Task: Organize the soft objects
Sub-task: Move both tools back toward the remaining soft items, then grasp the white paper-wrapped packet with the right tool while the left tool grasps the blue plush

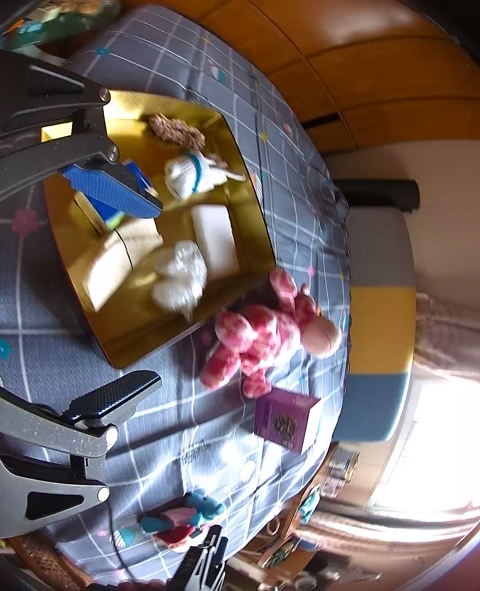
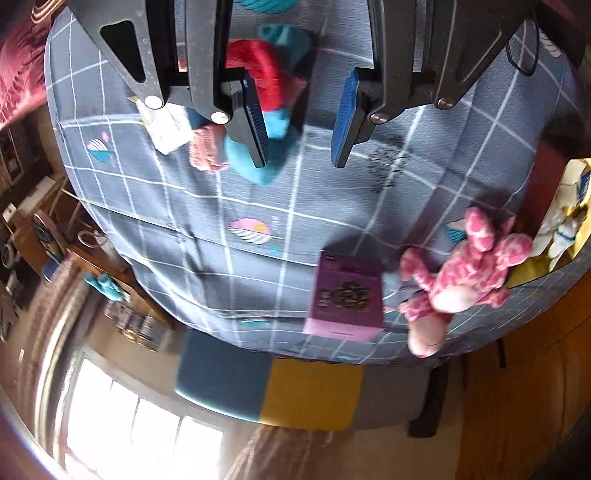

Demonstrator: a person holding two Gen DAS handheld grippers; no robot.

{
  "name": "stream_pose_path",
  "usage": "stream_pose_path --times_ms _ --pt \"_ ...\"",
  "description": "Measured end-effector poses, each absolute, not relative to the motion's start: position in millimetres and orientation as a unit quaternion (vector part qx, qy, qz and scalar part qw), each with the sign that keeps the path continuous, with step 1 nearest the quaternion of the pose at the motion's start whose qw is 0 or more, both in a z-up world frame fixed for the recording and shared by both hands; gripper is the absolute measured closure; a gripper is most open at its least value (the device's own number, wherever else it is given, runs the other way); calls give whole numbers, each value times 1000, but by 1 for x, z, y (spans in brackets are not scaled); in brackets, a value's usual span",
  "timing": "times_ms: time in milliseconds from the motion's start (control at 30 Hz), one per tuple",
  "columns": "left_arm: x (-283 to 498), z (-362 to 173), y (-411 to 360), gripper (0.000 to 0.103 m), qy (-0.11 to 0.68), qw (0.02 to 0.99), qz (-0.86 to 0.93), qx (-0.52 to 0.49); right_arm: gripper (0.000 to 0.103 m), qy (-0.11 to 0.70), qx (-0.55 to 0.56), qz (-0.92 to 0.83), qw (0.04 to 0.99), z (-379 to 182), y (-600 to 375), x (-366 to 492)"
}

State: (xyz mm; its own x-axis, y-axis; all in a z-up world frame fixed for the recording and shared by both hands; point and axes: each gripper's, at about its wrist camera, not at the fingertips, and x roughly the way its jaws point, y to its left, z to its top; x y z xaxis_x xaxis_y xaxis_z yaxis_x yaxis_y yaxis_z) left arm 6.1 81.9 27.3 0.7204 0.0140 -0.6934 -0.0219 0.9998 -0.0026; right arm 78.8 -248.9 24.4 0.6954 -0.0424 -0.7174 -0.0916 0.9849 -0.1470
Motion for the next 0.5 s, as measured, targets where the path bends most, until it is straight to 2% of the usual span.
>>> stream_pose_path --times_ms 300,500 --pt "31 33 42 18 378 924 -57 12 68 365 72 -201 906 23 -374 88" --pt "63 24 4 25 411 904 -117 5 68 404 152 -230 872 2 -407 88"
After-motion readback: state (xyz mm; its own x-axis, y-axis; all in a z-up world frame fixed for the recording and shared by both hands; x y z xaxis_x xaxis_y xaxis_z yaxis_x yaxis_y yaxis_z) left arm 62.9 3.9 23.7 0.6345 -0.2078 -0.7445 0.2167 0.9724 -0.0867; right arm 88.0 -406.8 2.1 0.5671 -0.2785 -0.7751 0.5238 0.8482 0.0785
